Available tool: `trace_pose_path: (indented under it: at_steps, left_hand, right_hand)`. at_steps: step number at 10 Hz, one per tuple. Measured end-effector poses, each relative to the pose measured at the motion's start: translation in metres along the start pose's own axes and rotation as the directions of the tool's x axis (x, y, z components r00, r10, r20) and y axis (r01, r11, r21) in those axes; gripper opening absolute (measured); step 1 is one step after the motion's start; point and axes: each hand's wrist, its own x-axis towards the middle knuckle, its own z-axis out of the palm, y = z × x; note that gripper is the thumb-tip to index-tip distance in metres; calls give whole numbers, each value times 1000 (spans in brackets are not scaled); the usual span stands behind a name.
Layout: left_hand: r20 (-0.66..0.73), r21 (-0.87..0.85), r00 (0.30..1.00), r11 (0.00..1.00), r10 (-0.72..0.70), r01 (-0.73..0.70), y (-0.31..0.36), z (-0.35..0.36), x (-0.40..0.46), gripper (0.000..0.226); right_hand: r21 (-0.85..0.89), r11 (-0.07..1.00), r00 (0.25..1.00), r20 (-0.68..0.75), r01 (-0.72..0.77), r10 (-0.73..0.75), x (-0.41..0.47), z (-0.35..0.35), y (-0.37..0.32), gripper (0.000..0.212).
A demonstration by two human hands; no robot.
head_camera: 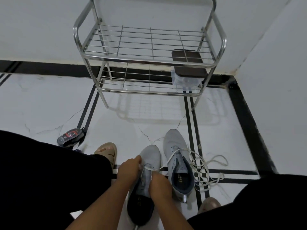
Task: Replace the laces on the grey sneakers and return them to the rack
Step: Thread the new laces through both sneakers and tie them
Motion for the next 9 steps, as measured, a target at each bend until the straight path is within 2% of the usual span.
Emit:
trace_pose_path:
  at_steps: [1,2,3,4,5,6,7,8,9]
  left_hand:
    - [11,48,1000,998,26,-27,-3,1,1,7]
    - [69,10,997,999,-42,41,0,-3,-1,5]
    - [7,-242,986,957,-165,162,-3,-10,0,6]
    - [-44,-720,791,569,-610,399,-25,-50,18,33]
    - [267,-912,381,-360,-885,-195,-56,-107,26,40]
    - [73,-729,735,467,-674,500,-37,-125,8,42]
    - [-316,-351,878,904,-360,244,-13,-78,21,33]
    - [13,-134,992,983,-124,124,13,-26,-1,24]
    - [52,-100,980,975,-195,199,8,-2,-9,22]
  right_hand:
    - [7,1000,1000,26,0,0,1,0,0,26]
    - [34,999,999,31,12,-13,0,0,1,26]
    - [44,999,1000,-5,-9,9,-3,-1,6,24]
    - [90,995,999,-5,-46,46,-3,-3,13,23]
    - [133,990,998,-5,-54,55,-2,-3,15,18]
    - [120,991,998,-5,-55,56,-1,-3,12,20]
    - [105,993,999,5,-46,46,0,-2,11,22]
    - [93,995,999,9,-39,39,1,-1,11,22]
    - [95,994,999,10,-49,48,2,0,13,22]
